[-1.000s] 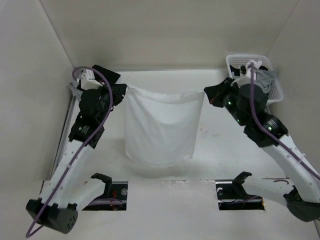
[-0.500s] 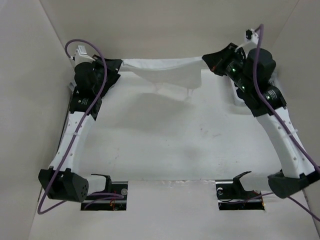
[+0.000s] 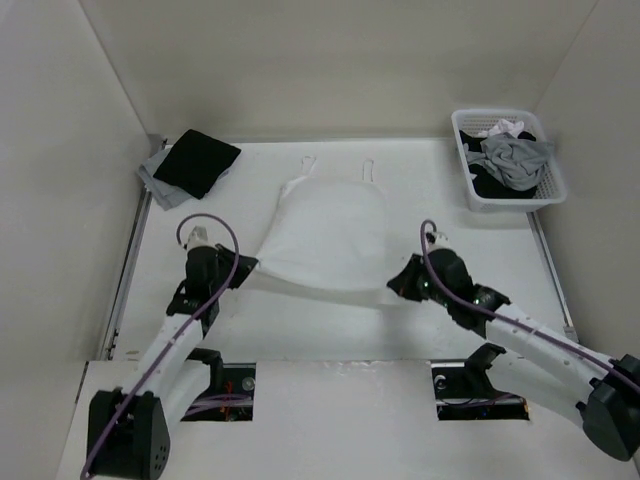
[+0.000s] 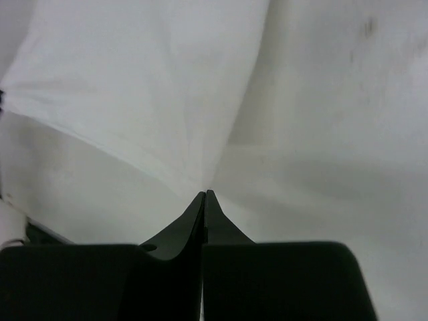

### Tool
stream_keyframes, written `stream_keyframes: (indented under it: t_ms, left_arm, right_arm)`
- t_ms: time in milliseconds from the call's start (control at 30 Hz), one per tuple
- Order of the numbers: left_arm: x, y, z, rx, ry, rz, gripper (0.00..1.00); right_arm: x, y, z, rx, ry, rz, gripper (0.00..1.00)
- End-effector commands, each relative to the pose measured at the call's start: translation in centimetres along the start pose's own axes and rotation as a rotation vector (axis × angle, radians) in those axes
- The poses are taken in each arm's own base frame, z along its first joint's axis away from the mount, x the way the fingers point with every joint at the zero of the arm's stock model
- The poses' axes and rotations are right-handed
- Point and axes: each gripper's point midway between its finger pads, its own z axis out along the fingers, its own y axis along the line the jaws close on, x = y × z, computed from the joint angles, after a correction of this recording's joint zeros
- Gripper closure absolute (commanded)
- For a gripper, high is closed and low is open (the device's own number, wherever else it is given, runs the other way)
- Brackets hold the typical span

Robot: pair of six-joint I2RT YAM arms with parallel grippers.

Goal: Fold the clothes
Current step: Flatten the tank top out, then fold the tank top

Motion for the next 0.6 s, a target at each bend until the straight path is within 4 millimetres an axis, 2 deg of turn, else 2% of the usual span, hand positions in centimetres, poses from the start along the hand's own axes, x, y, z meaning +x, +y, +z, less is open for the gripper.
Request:
stream_keyframes:
  t_ms: [0, 100, 200, 300, 400, 567]
  left_arm:
    - [1.0, 1.1, -1.9, 0.055, -0.012, 0.014, 0.98]
    - [3.2, 3.8, -2.9, 0.001, 0.038, -0.035, 0.98]
    - [4.9, 4.4, -4.1, -0.001, 0.085, -0.070, 0.98]
    - [5.0, 3.7, -5.5, 0.023, 0.077, -0.088, 0.99]
    - [3.2, 2.2, -6.2, 0.047, 0.018, -0.080, 0.98]
    - [-1.3, -2.3, -4.5, 0.122, -0.086, -0.072, 0.98]
  right_arm:
    - [1.8, 1.4, -0.7, -0.100, -0.046, 0.092, 1.00]
    - [6.1, 0.9, -1.2, -0.112, 0.020, 0.150, 1.00]
    - [8.8, 1.4, -2.4, -0.136, 0.067, 0.175, 1.00]
    - [10.5, 1.6, -3.6, -0.132, 0.109, 0.176, 1.00]
    - [9.6, 2.6, -4.5, -0.148, 0.093, 0.150, 1.00]
    - [3.1, 3.8, -3.5, -0.145, -0.017, 0.080, 1.00]
